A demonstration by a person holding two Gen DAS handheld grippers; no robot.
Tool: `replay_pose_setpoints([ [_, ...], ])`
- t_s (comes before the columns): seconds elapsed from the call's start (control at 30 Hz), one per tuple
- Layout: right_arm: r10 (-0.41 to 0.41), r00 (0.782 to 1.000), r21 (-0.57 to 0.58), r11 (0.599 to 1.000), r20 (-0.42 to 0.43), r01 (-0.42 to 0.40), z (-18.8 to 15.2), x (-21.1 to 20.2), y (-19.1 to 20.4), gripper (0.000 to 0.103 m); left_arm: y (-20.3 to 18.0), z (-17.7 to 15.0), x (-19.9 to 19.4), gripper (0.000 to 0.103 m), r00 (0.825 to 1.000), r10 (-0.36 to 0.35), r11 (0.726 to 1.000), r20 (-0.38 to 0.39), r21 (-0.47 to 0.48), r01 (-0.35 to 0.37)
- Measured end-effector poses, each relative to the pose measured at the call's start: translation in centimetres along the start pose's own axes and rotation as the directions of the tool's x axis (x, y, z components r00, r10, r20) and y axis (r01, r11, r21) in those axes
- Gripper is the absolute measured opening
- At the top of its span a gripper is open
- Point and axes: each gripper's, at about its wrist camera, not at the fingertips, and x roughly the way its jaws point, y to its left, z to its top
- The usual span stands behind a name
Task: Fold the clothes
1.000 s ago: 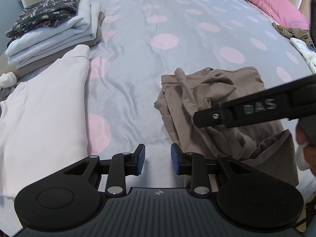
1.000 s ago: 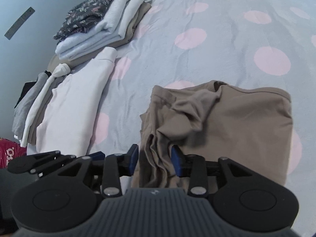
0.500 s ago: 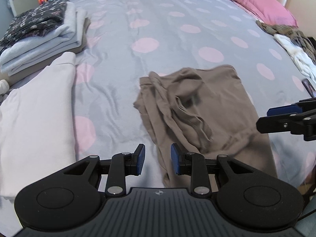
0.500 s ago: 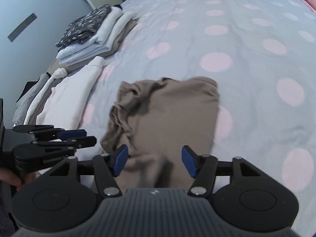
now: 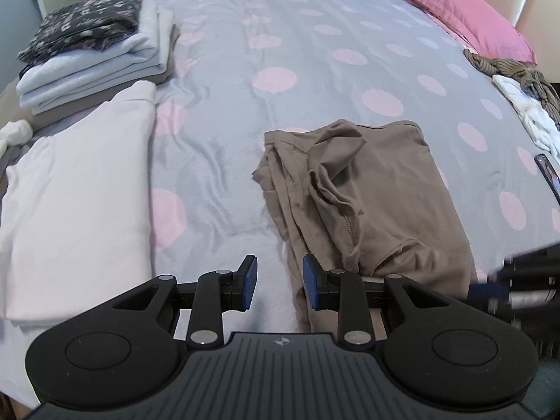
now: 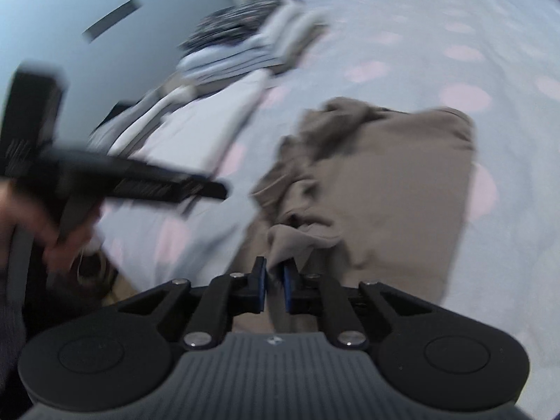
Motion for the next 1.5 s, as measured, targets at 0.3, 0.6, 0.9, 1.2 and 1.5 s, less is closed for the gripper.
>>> replay_pose_setpoints([
  [0.3,0.042,0.995,-0.149,0.987,-0.092,-0.055,-2.3,3.5,4.1,0.018,0.3,-0.6,-0.8,0.026,1.000,-0.025,0.999,-0.005,-0.023,0.025],
  [0.6,0.077,0.990,-0.156,0.983,-0.118,-0.096,-2.6,4.5,4.8,0.033,0.1,-0.8,-0.7,0.027,1.000,-0.020,1.000,-0.013,-0.020,0.019],
  [0.9,-0.031,1.000,-0.105,0.994,-0.005,0.030,-1.3,2.0,2.9,0.028,0.2,-0.8,-1.4,0.026,0.995,-0.098,0.994,0.006,-0.035,0.099],
  [1.2,-0.131,0.990,-0.165,0.979,-0.043,0.122,-1.3,4.7,3.1,0.014,-3.0,-1.5,0.2,0.026,0.988,-0.149,0.985,-0.035,0.083,0.152],
  [1.5,-0.085,0.991,-0.201,0.978,-0.105,0.063,-2.2,6.7,4.5,0.018,-1.8,-2.8,4.3,0.026,0.985,-0.014,0.998,-0.172,0.059,0.025],
])
